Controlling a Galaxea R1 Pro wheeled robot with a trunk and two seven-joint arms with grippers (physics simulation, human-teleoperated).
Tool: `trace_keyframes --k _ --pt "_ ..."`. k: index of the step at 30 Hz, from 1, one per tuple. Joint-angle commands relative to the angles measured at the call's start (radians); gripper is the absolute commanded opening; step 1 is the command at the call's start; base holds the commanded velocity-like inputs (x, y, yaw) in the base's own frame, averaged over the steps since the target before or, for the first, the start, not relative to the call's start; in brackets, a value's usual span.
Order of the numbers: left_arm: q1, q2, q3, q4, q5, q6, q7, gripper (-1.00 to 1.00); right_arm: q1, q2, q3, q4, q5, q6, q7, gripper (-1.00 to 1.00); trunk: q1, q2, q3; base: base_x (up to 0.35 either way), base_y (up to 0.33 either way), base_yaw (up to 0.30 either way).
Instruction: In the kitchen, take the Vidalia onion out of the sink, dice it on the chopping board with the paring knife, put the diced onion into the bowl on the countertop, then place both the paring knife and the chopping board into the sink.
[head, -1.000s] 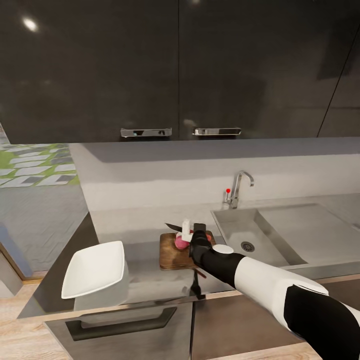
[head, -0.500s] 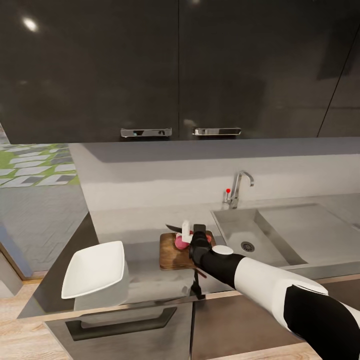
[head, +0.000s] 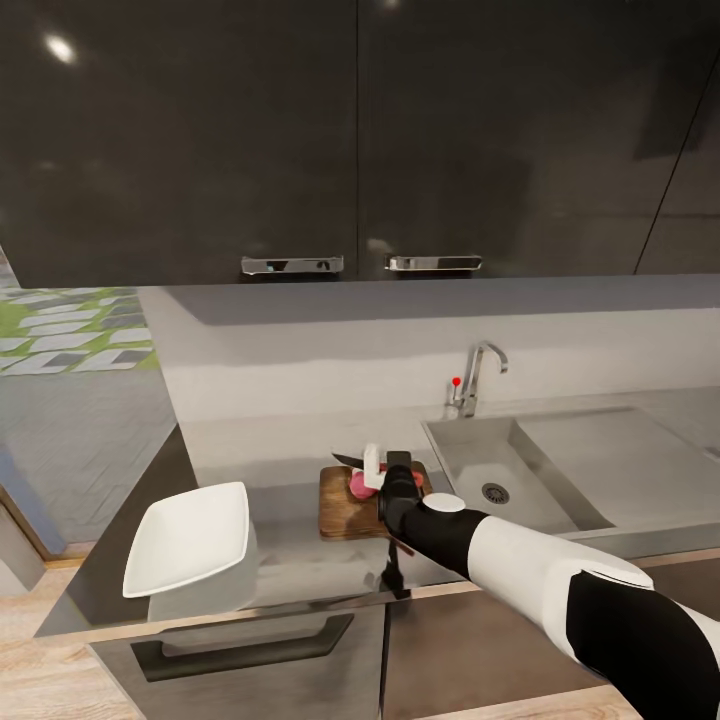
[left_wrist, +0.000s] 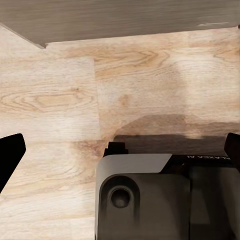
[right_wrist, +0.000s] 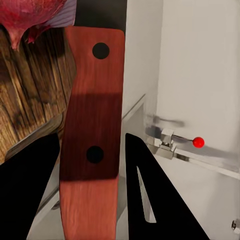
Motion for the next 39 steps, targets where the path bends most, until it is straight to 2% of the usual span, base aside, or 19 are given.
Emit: trace_keyframes --k 1,8,9,10,11,15,39 --pt "-0.002 0.000 -0.003 0.004 0.006 -0.008 0.001 1.00 -0.002 0.000 0.005 -0.001 0.011 0.005 0.007 -1.00 0.001 -0.002 -0.002 0.000 0.000 0.000" --pt "-0.002 0.000 -0.003 0.004 0.006 -0.008 0.001 1.00 -0.002 0.001 0.006 0.000 0.011 0.005 0.023 -1.00 0.001 -0.002 -0.002 0.000 0.000 0.000" --pt "-0.002 0.001 -0.003 0.005 0.006 -0.008 0.001 1.00 -0.002 0.002 0.019 0.000 0.011 0.005 0.053 -1.00 0.001 -0.002 -0.002 0.000 0.000 0.000" --pt "-0.002 0.001 -0.003 0.005 0.006 -0.008 0.001 1.00 -0.002 0.002 0.052 0.000 0.010 0.005 0.059 -1.00 0.001 -0.002 -0.002 0.000 0.000 0.000" --pt "-0.002 0.001 -0.003 0.005 0.006 -0.008 0.001 1.00 -0.002 0.002 0.063 0.000 0.011 0.005 0.062 -1.00 0.001 -0.002 -0.002 0.000 0.000 0.000" --pt "-0.002 0.001 -0.003 0.005 0.006 -0.008 0.001 1.00 -0.002 0.002 0.073 0.000 0.010 0.005 0.065 -1.00 0.001 -0.002 -0.002 0.000 0.000 0.000" --pt "-0.002 0.001 -0.003 0.005 0.006 -0.008 0.001 1.00 -0.002 0.005 0.065 -0.017 0.020 0.005 0.049 -1.00 0.001 -0.002 -0.002 0.000 0.000 0.000"
